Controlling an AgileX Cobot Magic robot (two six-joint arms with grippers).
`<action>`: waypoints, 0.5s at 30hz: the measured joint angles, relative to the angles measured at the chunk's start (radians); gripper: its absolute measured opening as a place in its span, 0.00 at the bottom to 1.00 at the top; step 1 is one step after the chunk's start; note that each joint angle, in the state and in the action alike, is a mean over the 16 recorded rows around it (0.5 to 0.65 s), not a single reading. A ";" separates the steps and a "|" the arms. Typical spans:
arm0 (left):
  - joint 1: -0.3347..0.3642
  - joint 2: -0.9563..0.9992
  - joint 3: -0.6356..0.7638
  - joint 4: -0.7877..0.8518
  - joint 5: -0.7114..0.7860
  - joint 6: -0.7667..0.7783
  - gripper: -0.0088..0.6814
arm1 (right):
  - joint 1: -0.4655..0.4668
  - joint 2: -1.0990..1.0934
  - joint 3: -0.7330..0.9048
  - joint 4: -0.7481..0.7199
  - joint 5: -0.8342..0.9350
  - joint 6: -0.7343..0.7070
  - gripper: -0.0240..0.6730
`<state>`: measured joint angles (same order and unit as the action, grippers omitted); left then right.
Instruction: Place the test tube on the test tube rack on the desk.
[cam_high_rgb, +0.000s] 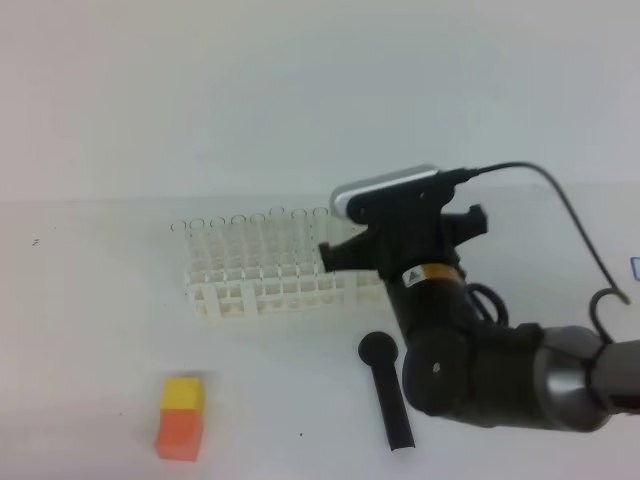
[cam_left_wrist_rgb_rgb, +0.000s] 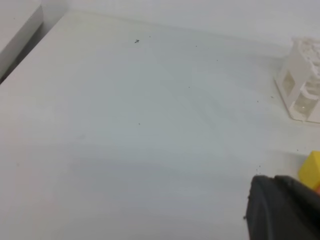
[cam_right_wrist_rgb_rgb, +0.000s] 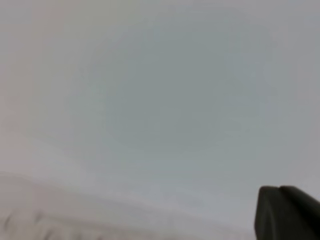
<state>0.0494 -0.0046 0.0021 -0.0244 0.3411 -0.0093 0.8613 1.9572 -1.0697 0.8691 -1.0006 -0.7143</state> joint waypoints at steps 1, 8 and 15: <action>0.000 0.000 0.000 0.000 0.000 0.000 0.01 | 0.000 -0.016 0.002 0.004 -0.012 -0.012 0.03; 0.000 0.000 0.000 0.000 0.000 0.000 0.01 | 0.000 -0.184 0.019 -0.036 -0.096 -0.089 0.03; 0.000 0.000 0.000 0.000 0.000 0.000 0.01 | -0.004 -0.381 0.037 -0.217 -0.134 -0.119 0.03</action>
<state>0.0494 -0.0046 0.0021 -0.0244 0.3411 -0.0093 0.8575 1.5765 -1.0323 0.6522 -1.1345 -0.8337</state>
